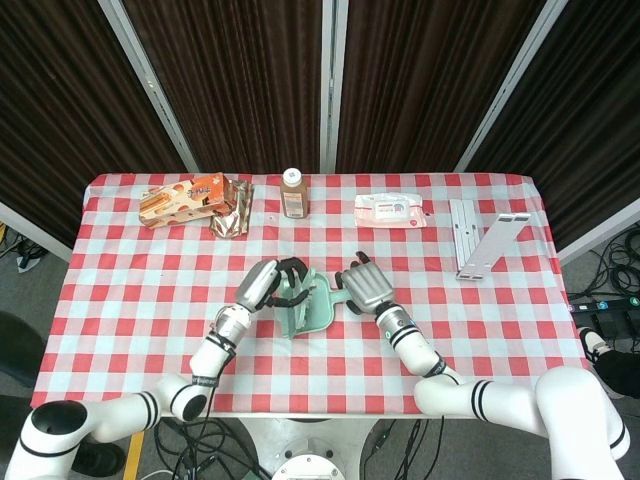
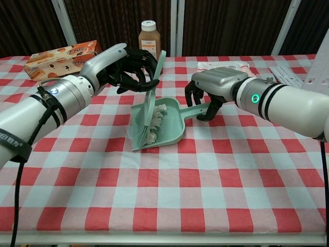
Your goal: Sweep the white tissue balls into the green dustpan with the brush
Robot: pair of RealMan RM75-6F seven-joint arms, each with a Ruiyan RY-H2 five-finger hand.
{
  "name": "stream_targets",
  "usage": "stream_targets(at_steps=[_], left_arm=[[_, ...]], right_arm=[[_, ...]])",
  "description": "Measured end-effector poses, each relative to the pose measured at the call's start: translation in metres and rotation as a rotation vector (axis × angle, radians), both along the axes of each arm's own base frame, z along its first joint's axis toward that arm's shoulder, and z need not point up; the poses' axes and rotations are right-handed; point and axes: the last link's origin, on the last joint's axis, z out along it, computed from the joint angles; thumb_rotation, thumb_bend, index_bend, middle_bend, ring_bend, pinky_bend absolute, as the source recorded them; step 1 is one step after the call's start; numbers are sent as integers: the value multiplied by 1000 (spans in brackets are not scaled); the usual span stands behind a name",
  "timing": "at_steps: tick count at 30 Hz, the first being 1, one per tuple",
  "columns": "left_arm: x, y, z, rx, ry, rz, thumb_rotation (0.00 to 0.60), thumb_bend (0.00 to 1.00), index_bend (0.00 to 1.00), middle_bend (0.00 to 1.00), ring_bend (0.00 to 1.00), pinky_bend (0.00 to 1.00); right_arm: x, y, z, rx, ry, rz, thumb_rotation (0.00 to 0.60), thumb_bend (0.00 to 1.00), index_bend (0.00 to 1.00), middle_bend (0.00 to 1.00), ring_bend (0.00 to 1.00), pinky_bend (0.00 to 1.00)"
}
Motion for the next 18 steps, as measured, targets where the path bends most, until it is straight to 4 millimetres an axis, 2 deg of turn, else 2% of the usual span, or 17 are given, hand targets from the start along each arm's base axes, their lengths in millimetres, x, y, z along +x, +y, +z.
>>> stream_targets(at_steps=[11, 18], left_arm=[[18, 6, 3, -7, -57, -22, 600, 545, 569, 594, 560, 873], [9, 11, 15, 39, -10, -38, 600, 545, 569, 594, 560, 873]], right_arm=[[-2, -3, -3, -11, -22, -5, 600, 460, 726, 609, 296, 119], [-9, -4, 0, -25, -12, -9, 600, 461, 726, 609, 296, 119]])
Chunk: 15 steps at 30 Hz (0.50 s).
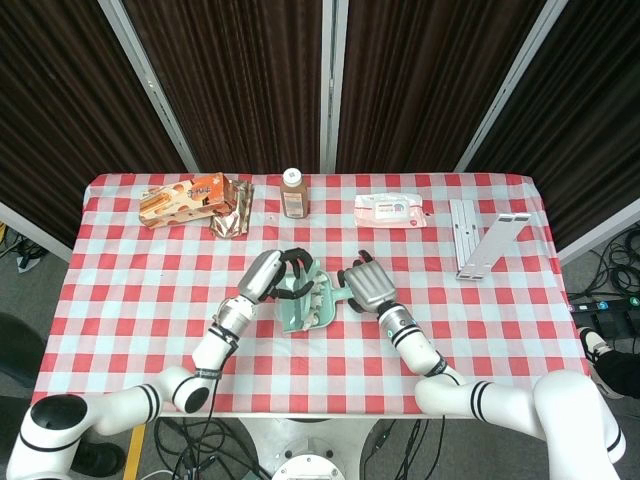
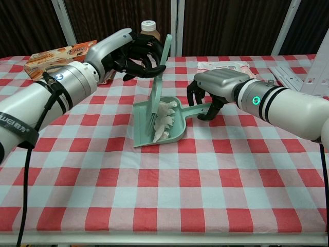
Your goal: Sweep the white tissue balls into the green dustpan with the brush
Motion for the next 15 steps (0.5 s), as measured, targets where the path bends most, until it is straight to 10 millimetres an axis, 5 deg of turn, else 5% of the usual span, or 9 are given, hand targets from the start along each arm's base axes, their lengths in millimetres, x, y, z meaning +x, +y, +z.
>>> stream_targets(at_steps=[7, 15], left_arm=[[-24, 6, 29, 80, 66, -17, 600, 545, 569, 593, 559, 873], [-61, 6, 63, 251, 311, -95, 600, 545, 558, 579, 554, 868]], right_arm=[[-9, -1, 4, -13, 7, -10, 600, 452, 672, 576, 282, 119], [-15, 4, 11, -59, 62, 16, 600, 130, 281, 369, 176, 121]])
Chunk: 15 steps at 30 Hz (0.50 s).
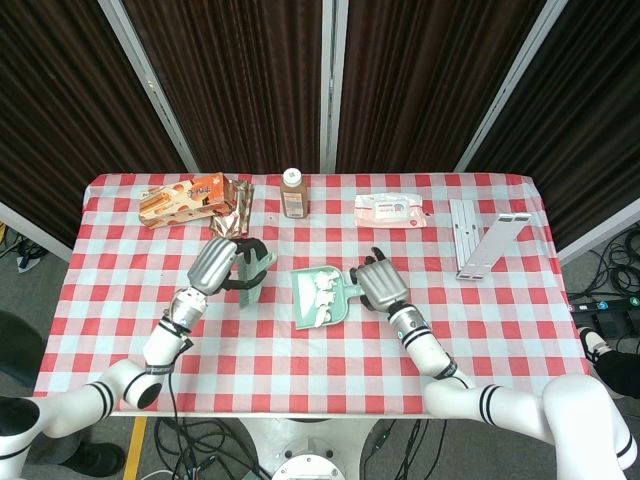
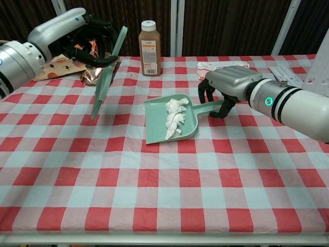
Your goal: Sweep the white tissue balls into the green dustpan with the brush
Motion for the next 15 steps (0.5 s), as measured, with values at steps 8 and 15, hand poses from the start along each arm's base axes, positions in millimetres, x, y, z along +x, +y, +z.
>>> stream_targets(at_steps=[8, 15], left_arm=[[-36, -10, 13, 100, 351, -50, 600, 546, 549, 571, 548, 860], [-45, -20, 5, 46, 577, -31, 600, 460, 387, 457, 487, 807]], right_arm=[[-3, 11, 5, -13, 35, 13, 600, 96, 186, 310, 157, 121], [-4, 16, 29, -105, 56, 84, 600, 99, 184, 309, 156, 121]])
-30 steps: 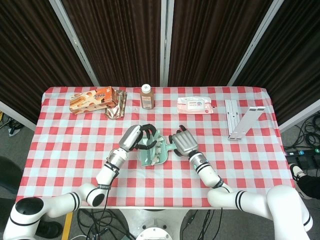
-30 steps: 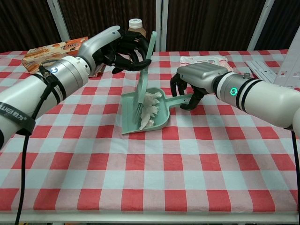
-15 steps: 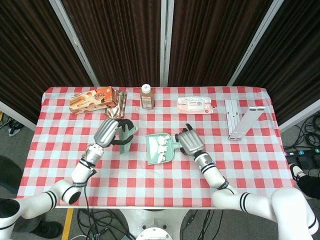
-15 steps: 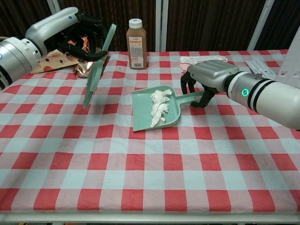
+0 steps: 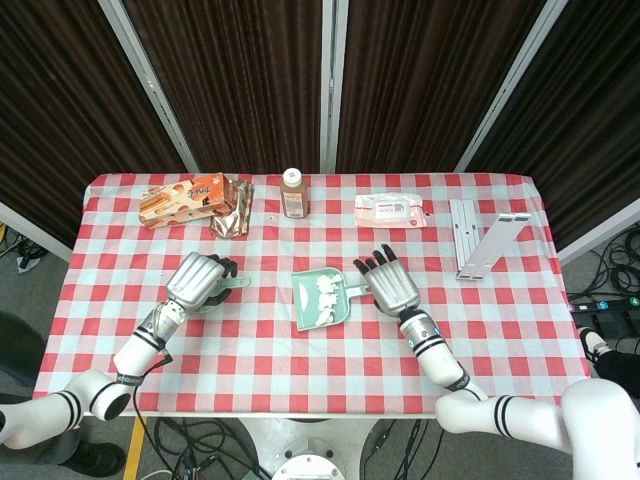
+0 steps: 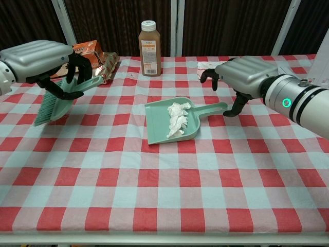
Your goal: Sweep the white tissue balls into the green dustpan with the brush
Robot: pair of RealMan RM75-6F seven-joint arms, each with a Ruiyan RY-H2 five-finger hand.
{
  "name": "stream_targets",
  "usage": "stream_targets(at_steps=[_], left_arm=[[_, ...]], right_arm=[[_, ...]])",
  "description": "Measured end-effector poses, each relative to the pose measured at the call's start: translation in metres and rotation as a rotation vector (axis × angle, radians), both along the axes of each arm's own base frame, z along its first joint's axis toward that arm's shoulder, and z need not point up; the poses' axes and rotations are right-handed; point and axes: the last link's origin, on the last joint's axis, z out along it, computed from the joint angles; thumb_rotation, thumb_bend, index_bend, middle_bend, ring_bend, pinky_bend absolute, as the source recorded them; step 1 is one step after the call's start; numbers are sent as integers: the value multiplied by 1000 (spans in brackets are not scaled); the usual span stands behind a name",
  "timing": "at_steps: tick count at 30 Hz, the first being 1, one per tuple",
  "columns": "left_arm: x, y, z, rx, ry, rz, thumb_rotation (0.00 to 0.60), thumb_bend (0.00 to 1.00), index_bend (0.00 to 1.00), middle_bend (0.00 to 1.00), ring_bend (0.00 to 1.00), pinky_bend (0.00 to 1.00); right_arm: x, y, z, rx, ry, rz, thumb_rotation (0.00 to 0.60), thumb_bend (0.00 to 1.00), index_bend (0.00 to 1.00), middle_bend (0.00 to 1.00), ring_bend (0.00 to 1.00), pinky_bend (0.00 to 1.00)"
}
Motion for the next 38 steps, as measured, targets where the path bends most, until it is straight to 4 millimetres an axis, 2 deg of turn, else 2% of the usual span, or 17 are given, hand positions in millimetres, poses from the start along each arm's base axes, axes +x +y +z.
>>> stream_targets(at_steps=[1, 3, 5, 9, 14, 16, 19, 23, 28, 33, 38], left_arm=[[0, -1, -1, -9, 19, 10, 600, 378, 327, 424, 474, 797], [1, -4, -1, -21, 44, 33, 600, 266, 270, 392, 459, 778], [3, -7, 0, -25, 40, 54, 600, 211, 237, 366, 441, 750], [1, -12, 13, -10, 14, 96, 600, 168, 212, 321, 396, 676], [-13, -16, 37, 55, -59, 155, 600, 162, 211, 317, 376, 589], [-26, -20, 55, 112, -112, 196, 600, 163, 213, 317, 333, 520], [-54, -31, 85, 207, -168, 261, 600, 163, 217, 303, 268, 388], [-92, -55, 116, 334, -150, 303, 600, 164, 220, 268, 220, 280], [-133, -101, 141, 427, -97, 355, 600, 164, 219, 267, 211, 245], [-153, -147, 152, 446, -61, 427, 600, 164, 220, 267, 211, 243], [-160, -179, 155, 431, -52, 496, 600, 164, 220, 267, 211, 243]], right_arm=[[-1, 1, 6, -13, -1, 7, 600, 99, 184, 309, 156, 121], [-5, 4, 20, -42, -2, 17, 600, 99, 184, 309, 157, 121], [-10, 7, 33, -59, -2, 19, 600, 99, 184, 309, 157, 121], [-24, 16, 61, -77, -16, 1, 600, 100, 184, 309, 156, 121], [-44, 30, 90, -78, -56, -43, 600, 141, 182, 283, 129, 147], [-57, 37, 104, -78, -73, -70, 600, 163, 177, 261, 94, 133], [-74, 47, 124, -74, -94, -99, 600, 219, 156, 206, 17, 57], [-93, 66, 140, -39, -135, -120, 600, 228, 133, 168, 0, 0], [-121, 98, 163, -72, -201, -135, 600, 228, 100, 157, 0, 0], [-143, 130, 192, -221, -248, -157, 600, 228, 74, 143, 0, 0], [-160, 163, 216, -360, -279, -196, 600, 228, 60, 138, 0, 0]])
